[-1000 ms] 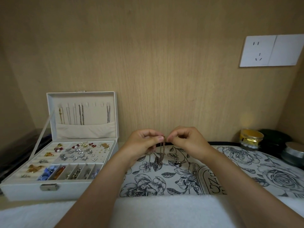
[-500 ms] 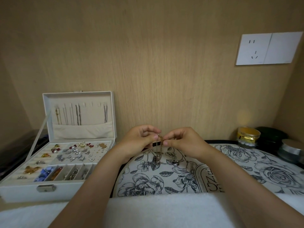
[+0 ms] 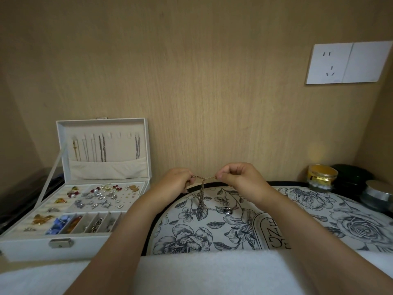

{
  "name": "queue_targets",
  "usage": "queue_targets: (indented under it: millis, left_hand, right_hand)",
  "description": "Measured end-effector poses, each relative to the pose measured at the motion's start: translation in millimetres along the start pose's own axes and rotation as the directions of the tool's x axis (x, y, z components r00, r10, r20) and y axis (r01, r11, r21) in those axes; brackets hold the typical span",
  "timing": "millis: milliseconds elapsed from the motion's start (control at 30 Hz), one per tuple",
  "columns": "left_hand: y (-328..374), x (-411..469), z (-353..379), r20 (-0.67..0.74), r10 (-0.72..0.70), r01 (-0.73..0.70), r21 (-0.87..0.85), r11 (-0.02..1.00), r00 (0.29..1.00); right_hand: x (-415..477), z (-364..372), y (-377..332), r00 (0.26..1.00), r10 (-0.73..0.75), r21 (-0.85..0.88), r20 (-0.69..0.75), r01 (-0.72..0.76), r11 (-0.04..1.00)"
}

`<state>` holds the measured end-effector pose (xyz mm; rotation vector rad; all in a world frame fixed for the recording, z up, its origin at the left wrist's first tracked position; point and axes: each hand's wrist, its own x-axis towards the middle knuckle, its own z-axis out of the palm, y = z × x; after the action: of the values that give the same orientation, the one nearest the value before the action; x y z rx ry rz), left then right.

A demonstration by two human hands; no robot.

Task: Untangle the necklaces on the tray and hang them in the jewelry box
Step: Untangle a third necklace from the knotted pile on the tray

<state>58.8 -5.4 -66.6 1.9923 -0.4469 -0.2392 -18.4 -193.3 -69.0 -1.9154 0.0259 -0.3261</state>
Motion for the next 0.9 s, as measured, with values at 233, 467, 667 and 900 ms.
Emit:
queue_targets:
  millis: [233,467,667,900]
  left_hand:
    - [-3.9,-7.8,3.9,0.098,0.114,-0.074,-0.345,0.936,0.989]
    - [-1.9,-8.4,9.2,0.111,0.100,-0.055,-0.351,0.935,0.989]
    - [2.1,-9.8,10.7,0.109,0.128,-0.083,-0.350,0.933,0.986]
    - [0.6,-14.0,6.3,0.168,0.139,-0.064,-0.387,0.920,0.976]
  right_hand:
    - [-5.7,-1.9,-8.3,0.996,0.019,0.111,0.088,-0.029,0.993]
    - [-6.1,4.0,-11.3,0.998,-0.012,0.016,0.066,0.010,1.000]
    - [-5.4,3.1,-7.4,0.993,-0.050,0.057,0.111,0.043,0.997]
    - [-2.4,-0.8,-4.7,0.995,-0.050,0.058,0.090,0.045,0.997]
